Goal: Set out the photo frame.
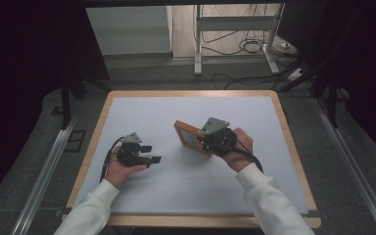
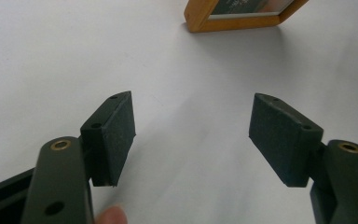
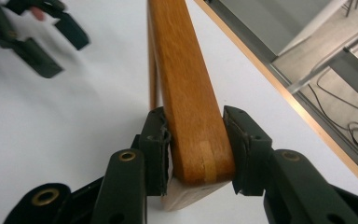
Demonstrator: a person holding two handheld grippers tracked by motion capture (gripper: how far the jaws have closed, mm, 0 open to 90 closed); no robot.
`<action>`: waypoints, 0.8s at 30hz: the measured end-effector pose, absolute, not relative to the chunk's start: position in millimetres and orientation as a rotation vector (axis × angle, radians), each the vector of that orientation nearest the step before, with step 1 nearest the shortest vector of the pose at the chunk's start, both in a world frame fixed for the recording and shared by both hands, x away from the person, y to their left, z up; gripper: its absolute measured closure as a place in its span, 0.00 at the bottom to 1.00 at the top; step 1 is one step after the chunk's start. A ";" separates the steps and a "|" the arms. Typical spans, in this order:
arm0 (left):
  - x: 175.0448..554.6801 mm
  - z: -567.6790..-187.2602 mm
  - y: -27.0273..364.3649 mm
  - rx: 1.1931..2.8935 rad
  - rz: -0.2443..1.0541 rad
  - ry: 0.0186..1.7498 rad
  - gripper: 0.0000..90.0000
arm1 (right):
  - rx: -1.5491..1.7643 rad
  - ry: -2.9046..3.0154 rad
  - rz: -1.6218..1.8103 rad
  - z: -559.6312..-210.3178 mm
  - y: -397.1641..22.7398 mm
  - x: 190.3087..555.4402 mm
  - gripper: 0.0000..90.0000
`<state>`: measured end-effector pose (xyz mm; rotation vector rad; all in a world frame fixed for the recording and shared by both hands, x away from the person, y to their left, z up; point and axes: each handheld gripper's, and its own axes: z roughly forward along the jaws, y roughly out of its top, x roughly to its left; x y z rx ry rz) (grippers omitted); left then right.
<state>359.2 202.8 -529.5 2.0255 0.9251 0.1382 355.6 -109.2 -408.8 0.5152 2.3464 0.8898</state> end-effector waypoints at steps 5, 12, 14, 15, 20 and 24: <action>359.6 -530.0 203.1 2.021 0.134 0.930 0.34 | 0.578 2.322 0.897 -414.5 -115.1 370.6 0.67; 359.8 -530.2 203.6 2.023 0.137 0.927 0.34 | 0.657 2.303 0.947 -416.4 -121.9 388.7 0.61; 359.7 -530.2 203.2 2.024 0.139 0.924 0.34 | 0.666 2.296 0.944 -417.0 -122.6 392.3 0.59; 359.6 -530.3 203.0 2.025 0.140 0.924 0.34 | 0.669 2.293 0.942 -417.4 -122.7 393.8 0.58; 359.4 -530.4 202.1 2.030 0.138 0.921 0.34 | 0.699 2.288 0.927 -418.9 -123.4 401.6 0.54; 359.4 -530.4 202.4 2.034 0.137 0.917 0.34 | 0.720 2.287 0.924 -419.7 -125.3 407.9 0.52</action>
